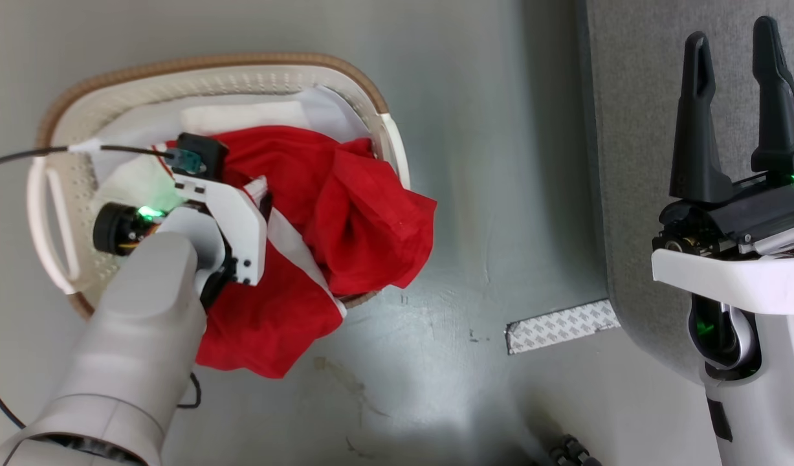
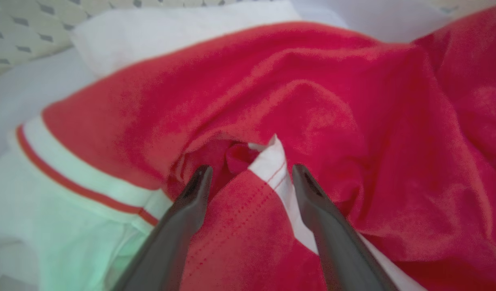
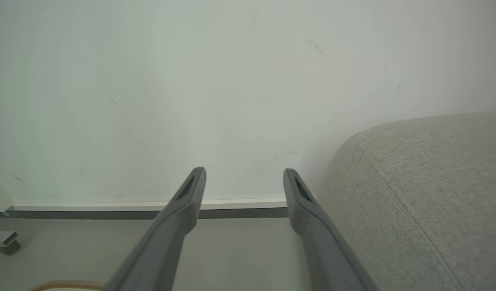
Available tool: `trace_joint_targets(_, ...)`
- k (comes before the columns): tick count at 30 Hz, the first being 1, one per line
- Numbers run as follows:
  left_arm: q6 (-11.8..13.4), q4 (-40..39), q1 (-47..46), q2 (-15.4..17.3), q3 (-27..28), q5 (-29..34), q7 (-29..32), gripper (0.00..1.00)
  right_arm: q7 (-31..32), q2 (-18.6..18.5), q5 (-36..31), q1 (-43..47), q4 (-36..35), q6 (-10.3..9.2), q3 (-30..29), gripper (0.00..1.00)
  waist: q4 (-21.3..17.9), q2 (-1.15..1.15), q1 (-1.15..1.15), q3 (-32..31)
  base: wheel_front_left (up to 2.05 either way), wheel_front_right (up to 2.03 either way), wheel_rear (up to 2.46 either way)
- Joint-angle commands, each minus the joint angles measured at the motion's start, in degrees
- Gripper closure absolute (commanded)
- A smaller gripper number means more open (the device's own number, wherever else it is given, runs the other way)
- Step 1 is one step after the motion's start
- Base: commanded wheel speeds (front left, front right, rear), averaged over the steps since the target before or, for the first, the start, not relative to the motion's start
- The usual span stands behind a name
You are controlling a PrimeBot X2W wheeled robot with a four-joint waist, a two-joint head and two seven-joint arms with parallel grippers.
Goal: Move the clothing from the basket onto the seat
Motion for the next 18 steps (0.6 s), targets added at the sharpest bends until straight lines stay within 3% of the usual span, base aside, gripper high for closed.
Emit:
trace_joint_targets(1,0.12,0.90,-0.60,0.46,-0.72,-0.72,1.63,0.00,-0.01,0.31,0.06,-0.95,-0.41,-0.12,-0.15,0.00,-0.71,0.00,-0.01,0.90,0.00,0.00,0.00)
trace_joint_targets(11,0.10,2.19,-0.44,1.06,-6.42,-3.70,10.34,0.03,-0.01,0.54,0.29,-1.11,-0.01,-0.12,0.16,0.00,-1.57,0.00,-0.01,1.72,0.00,0.00,0.00)
trace_joint_targets(12,0.10,1.64,-0.46,1.27,-6.96,-4.19,9.79,0.57,-0.01,0.55,0.49,-1.08,-0.03,-0.12,0.15,0.00,-1.60,0.00,-0.01,1.71,0.00,0.00,0.00)
trace_joint_targets(13,0.10,1.30,-0.44,1.49,-7.37,-4.70,9.35,1.00,-0.01,0.56,0.57,-1.04,-0.01,-0.12,0.06,0.00,-1.61,0.00,-0.01,1.68,0.00,0.00,0.00)
trace_joint_targets(18,0.10,-0.17,0.63,1.86,-9.37,-6.93,6.91,1.00,-0.01,0.56,0.53,-0.53,0.61,-0.12,-0.40,0.00,-1.15,0.00,-0.01,0.16,0.00,0.00,0.00)
